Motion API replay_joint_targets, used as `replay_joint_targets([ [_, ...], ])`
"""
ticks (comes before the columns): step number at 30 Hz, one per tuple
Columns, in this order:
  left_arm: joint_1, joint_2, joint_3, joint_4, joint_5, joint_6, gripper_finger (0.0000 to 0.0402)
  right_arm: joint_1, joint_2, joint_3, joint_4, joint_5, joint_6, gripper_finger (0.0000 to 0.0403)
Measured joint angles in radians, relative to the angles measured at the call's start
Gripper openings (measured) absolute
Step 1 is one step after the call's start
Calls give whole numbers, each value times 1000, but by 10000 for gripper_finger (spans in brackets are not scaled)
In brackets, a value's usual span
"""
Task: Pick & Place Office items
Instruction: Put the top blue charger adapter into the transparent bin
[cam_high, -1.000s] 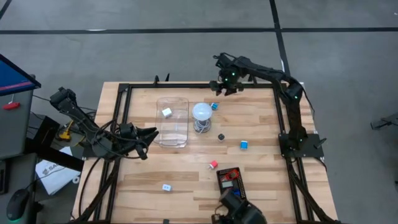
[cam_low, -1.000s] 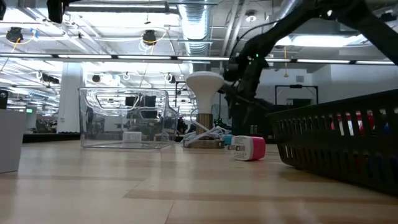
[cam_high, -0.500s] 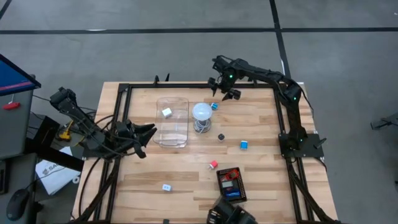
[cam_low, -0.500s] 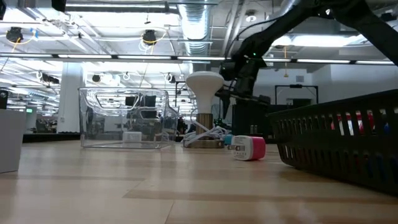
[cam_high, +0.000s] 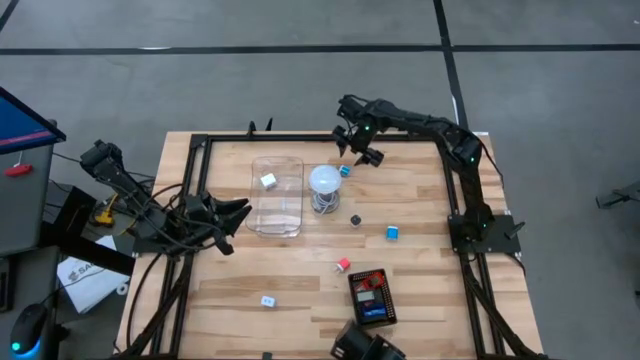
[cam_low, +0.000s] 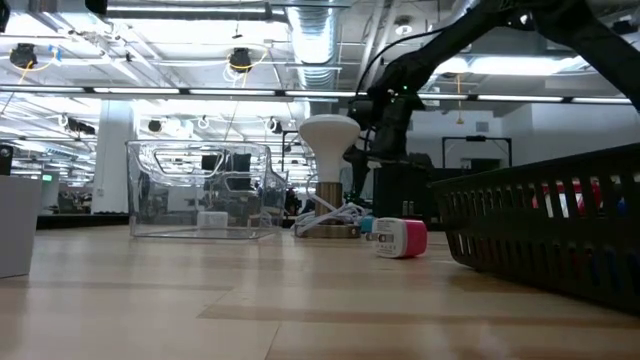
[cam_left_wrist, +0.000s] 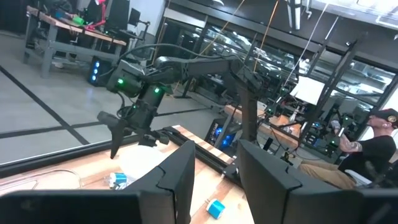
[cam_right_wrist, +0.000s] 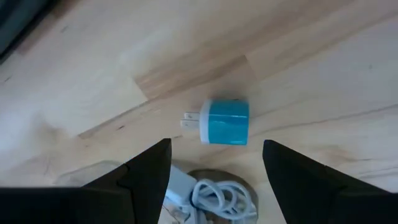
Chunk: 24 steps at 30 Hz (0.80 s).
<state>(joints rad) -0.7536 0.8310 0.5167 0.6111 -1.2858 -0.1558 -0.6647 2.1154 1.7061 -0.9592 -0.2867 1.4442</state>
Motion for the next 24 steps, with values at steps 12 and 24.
replay_joint_targets([
  [12, 0, 0, 0, 5, 0, -5, 117, 50, -1, -126, 160, -32, 108, 245],
  [24, 0, 0, 0, 18, 18, -5, 117, 9, 0, -128, 145, 0, 104, 245],
])
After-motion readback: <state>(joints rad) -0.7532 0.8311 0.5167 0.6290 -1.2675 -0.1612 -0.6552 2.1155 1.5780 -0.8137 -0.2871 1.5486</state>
